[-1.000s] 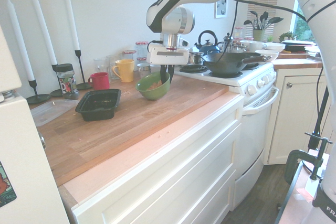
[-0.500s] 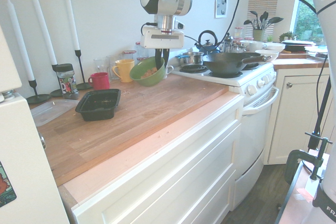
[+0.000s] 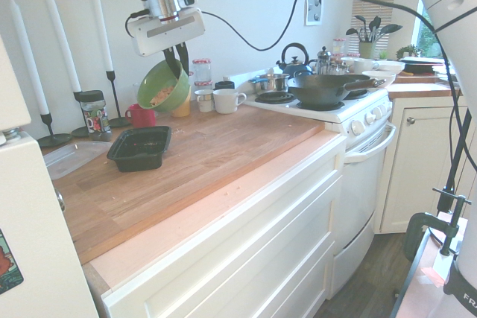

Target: Pour the cereal into the box

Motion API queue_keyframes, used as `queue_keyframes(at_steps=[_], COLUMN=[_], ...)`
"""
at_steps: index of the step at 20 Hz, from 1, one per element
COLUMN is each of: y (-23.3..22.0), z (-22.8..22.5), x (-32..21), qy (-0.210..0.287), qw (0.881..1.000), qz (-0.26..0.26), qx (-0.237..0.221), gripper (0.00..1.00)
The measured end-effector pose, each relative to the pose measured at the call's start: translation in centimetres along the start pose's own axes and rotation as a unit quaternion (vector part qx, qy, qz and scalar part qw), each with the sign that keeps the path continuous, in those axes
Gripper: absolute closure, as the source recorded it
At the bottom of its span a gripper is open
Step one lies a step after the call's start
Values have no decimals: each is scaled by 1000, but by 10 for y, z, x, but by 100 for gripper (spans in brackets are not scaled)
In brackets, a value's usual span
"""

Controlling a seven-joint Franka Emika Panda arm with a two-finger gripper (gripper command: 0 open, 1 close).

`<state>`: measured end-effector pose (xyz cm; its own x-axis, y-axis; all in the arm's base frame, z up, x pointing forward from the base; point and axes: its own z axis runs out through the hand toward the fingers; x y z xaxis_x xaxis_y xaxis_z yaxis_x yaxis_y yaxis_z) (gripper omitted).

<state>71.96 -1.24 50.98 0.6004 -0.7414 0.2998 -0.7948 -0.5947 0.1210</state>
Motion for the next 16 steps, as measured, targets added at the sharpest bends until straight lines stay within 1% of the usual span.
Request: queue_keyframes(at_steps=[3, 6, 9, 13, 16], y=[-31, -50, -64, -81, -90], z=[5, 6, 5, 0, -4], x=[-13, -17, -23, -40, -55], qy=[43, 78, 119, 184, 215], qw=[998, 995, 989, 974, 963], qz=[-11, -19, -29, -54, -69], qx=[-40, -61, -82, -123, -149], gripper=[100, 100, 100, 100, 100])
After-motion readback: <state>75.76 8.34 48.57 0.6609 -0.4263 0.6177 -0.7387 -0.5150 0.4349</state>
